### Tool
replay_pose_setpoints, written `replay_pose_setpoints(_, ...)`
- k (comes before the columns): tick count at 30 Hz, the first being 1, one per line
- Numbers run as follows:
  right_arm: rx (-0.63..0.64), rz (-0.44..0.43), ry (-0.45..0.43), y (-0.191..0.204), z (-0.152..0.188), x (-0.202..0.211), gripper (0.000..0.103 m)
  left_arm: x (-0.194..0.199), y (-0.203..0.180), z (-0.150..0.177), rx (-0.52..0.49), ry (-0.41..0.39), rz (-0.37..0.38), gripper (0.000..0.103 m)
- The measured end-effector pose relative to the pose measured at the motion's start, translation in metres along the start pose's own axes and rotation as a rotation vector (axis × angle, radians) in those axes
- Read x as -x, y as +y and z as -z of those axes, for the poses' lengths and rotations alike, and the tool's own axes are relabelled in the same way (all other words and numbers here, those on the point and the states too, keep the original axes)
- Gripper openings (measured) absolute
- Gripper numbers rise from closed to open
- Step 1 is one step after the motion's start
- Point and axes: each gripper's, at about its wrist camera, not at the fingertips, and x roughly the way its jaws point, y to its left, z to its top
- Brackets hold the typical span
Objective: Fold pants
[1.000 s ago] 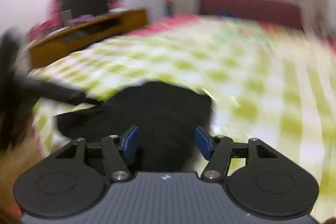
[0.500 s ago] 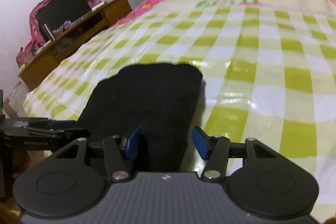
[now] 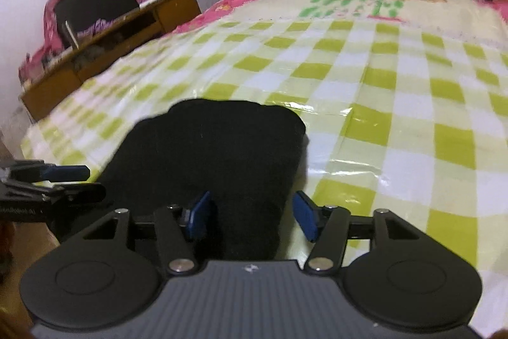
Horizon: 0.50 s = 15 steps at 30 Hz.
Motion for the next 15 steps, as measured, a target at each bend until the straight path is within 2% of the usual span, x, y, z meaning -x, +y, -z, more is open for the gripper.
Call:
replay_pose_setpoints(3,-0.112,-0.074,0.059,-0.013,-0.001,-0.022,0.065,-0.019,0.009,0.003,0.068,0.054,0.029,0.077)
replay_pose_setpoints(4,-0.13,-0.096,0.071,-0.015,0.0,-0.03,0.069,-0.028,0.009,0.008,0.071,0.086,0.035,0.078)
replay_pose_setpoints(5,-0.154,-0.111,0.093,-0.018,0.002,-0.036,0.069,-0.034,0.008,0.016,0.074,0.103,0.025,0.081)
replay_pose_setpoints(7,-0.197,-0.15,0.11,-0.021,0.008,-0.043,0.07,-0.034,0.01,0.025,0.123,0.089,0.01,0.088)
replay_pose_setpoints(9,-0.206,-0.175,0.102,-0.026,0.013,-0.047,0.069,-0.037,0.018,0.03,0.205,0.109,0.034,0.091)
replay_pose_setpoints(11,-0.233,-0.193,0.099,-0.032,0.013,-0.047,0.063,-0.042,0.019,0.03,0.257,0.13,0.053,0.092)
replay_pose_setpoints(13,-0.248,-0.213,0.091,-0.038,0.012,-0.039,0.048,-0.044,0.009,0.026,0.229,0.134,0.057,0.092)
replay_pose_setpoints(15,-0.248,-0.226,0.092,-0.047,0.013,-0.031,0.042,-0.048,-0.011,0.02,0.177,0.137,0.077,0.094)
